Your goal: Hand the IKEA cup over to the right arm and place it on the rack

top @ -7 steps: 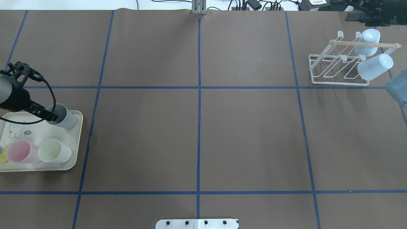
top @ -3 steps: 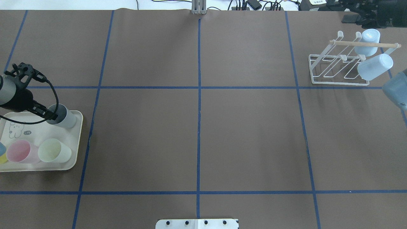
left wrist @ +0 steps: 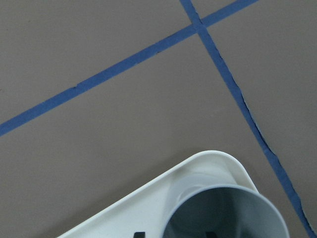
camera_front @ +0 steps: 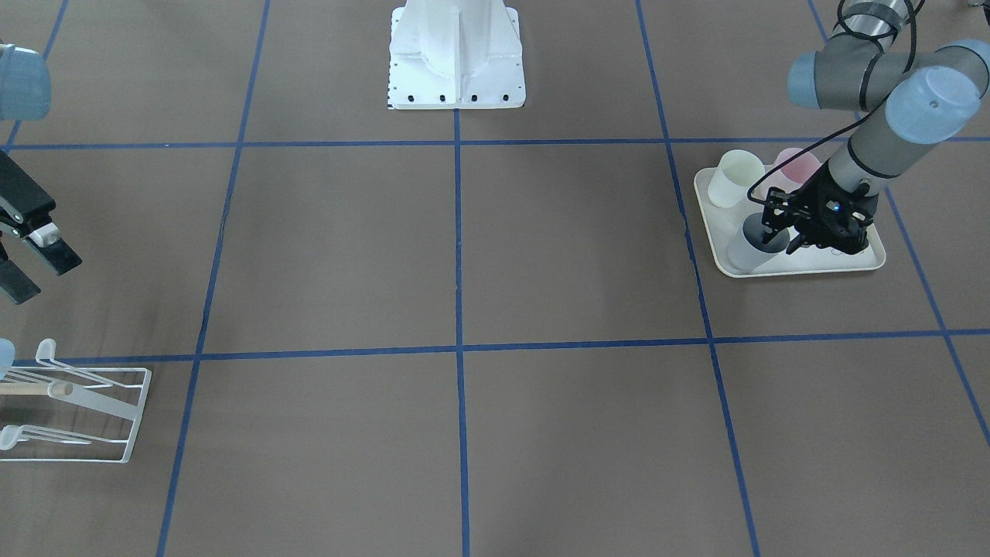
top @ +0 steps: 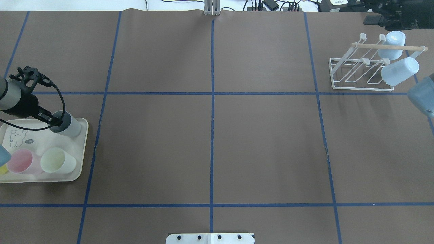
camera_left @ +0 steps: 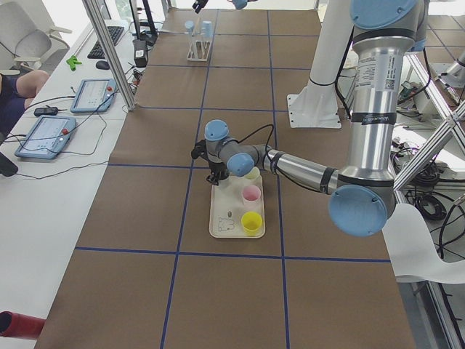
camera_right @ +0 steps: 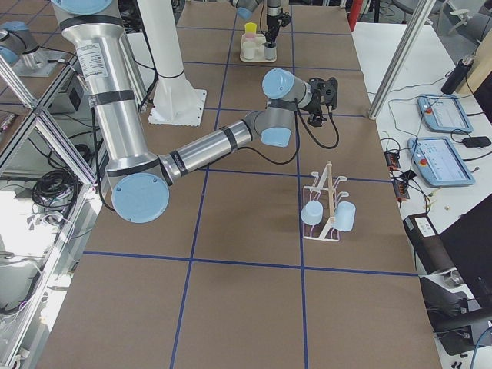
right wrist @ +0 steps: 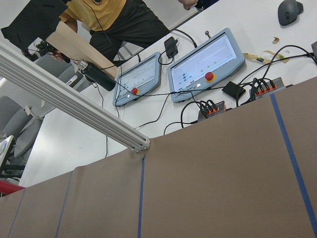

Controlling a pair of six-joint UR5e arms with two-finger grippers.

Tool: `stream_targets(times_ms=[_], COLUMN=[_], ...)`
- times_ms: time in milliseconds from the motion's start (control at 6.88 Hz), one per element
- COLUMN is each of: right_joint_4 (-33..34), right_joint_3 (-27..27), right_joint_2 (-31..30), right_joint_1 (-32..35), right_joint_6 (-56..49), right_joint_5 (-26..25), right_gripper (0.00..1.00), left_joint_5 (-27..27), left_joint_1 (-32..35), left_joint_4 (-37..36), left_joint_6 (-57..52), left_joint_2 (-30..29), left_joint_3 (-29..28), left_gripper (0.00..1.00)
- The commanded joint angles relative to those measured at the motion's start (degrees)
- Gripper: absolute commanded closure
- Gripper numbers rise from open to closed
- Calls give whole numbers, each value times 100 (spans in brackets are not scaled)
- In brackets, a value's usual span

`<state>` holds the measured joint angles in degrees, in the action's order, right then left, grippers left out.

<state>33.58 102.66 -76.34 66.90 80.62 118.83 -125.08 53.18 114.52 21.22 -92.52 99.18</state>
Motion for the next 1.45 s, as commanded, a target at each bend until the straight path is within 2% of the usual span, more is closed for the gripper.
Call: stream_targets(times_ms=[0,145,436,727,873,1018,1309], right_joint_4=[0,0,0,0,0,0,0], right_joint_3=[0,35,44,70,70,105,79], right_joint_2=[58,58,58,58,58,50,58], right_joint_1=[-2,-2,-2,-11,-11,-19,-142], right_joint_6=[6,6,6,6,6,15,181], right_joint_5=[9,9,9,52,166,167,150], right_gripper=[0,0,0,0,0,0,0], left_joint_5=[19,19,1,19,280,352,370], left_joint_1=[0,0,157,1041,1280,1335,1318], left_joint_4=[0,-9,-113,-176,-193,-193,-150], left_joint_6=[5,31,49,57,84,580,2552], left_joint_2=[-21,-3,259,226,8,-342,-1317], left_joint_3=[-39,22,521,550,576,585,620], left_gripper=[92,100,100,100,100,100,100])
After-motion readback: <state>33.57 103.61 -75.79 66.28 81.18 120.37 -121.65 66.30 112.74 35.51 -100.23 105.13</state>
